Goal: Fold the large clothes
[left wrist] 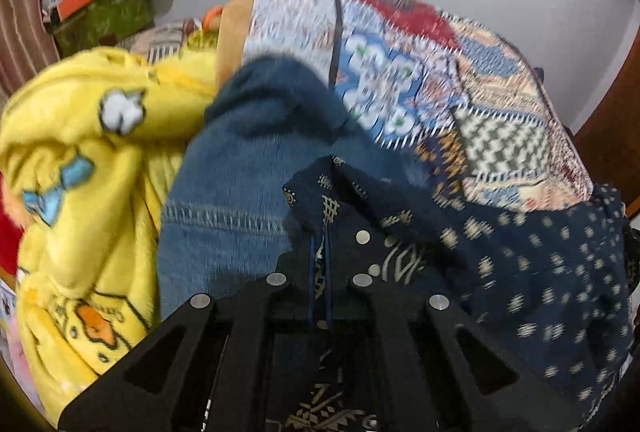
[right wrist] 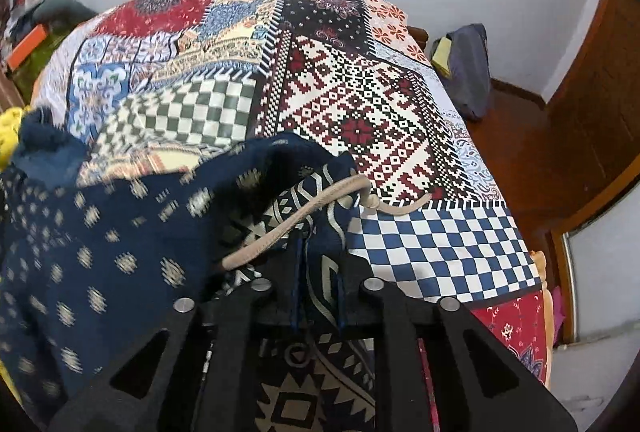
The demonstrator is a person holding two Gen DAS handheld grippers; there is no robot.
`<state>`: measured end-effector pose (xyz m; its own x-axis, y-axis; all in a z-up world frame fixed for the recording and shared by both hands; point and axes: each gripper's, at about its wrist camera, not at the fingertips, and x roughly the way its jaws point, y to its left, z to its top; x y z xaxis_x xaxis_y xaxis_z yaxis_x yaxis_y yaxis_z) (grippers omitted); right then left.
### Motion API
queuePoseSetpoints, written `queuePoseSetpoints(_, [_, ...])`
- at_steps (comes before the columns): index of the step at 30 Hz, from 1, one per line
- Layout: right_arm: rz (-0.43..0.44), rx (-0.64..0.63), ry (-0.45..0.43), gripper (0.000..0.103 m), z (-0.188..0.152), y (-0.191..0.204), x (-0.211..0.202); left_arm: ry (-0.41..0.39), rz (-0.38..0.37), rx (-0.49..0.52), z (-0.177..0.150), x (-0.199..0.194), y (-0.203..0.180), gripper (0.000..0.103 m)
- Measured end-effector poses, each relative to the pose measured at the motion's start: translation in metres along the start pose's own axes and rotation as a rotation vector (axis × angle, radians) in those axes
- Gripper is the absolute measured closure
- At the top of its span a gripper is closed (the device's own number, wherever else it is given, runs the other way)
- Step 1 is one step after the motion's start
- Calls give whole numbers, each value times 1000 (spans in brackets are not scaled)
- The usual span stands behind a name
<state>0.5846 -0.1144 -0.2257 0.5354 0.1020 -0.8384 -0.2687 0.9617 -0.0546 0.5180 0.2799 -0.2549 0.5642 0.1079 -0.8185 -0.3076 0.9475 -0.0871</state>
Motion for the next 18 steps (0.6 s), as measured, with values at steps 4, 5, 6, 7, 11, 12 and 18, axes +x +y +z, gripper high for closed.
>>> queuePoseSetpoints(4, [-40,18,-13,67,-5,-5,-10,63,3,-34,-11,10,7,100])
queuePoseSetpoints(5, [-56,34,1,58,-5,-8,-10,93,-3,-54,-15,13,10,100])
queuePoseSetpoints(6, [-74,53,12,56,-7,-10,-14,113,-11,-65,-19,14,12,100])
queuePoseSetpoints(7, [-72,66,12,56,-9,-13,-19,133,-17,-70,-23,14,13,99])
queuePoseSetpoints(11, [-37,90,46,56,-20,-17,-39,132,10,-35,-42,-6,9,96])
queuePoseSetpoints(12, [-32,92,56,56,-23,-17,-44,131,9,-19,-47,-15,6,95])
queuePoseSetpoints(18, [-16,48,50,56,-40,-16,-97,79,-11,68,-65,-78,-9,71])
